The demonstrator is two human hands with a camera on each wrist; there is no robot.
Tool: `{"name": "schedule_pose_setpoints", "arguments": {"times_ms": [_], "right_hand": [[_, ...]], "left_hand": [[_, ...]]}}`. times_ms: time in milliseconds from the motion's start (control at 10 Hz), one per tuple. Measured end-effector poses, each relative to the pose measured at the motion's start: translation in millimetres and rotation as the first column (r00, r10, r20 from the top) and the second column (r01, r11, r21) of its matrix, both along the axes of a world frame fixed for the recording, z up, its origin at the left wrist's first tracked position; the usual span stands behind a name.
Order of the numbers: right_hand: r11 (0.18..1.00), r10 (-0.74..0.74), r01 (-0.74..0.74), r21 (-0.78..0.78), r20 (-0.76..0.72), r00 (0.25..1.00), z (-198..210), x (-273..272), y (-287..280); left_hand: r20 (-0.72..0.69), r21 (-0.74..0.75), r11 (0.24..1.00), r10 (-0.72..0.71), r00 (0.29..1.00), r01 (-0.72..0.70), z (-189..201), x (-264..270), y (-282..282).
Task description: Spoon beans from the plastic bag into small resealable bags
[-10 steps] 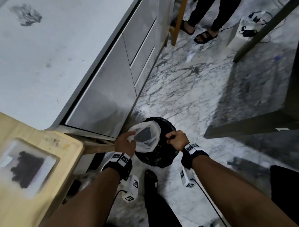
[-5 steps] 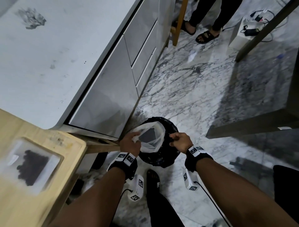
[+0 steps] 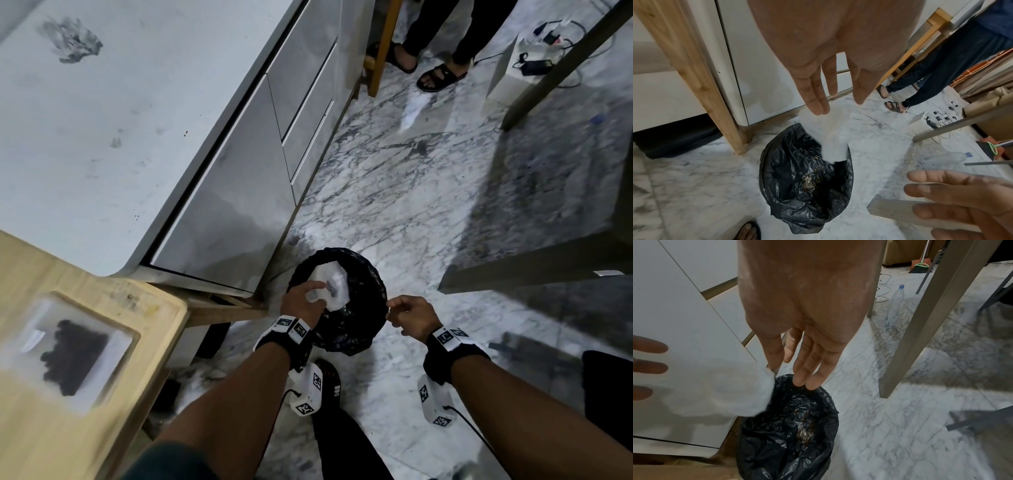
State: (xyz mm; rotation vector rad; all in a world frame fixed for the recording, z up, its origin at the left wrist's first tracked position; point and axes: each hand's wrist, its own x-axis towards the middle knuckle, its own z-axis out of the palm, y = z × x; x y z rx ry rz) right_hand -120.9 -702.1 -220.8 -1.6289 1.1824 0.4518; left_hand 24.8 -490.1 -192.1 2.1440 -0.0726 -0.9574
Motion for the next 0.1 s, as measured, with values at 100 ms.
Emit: {"name": "schedule_pose_setpoints", "arguments": {"times_ms": [100], "right_hand": [[1.000, 0.000, 0.000, 0.002, 0.002, 1.000, 6.3, 5.7, 0.3]], "left_hand": [[0.003, 0.052, 0.998, -0.040, 0.999, 0.040, -2.5, -1.7, -5.5]]}}
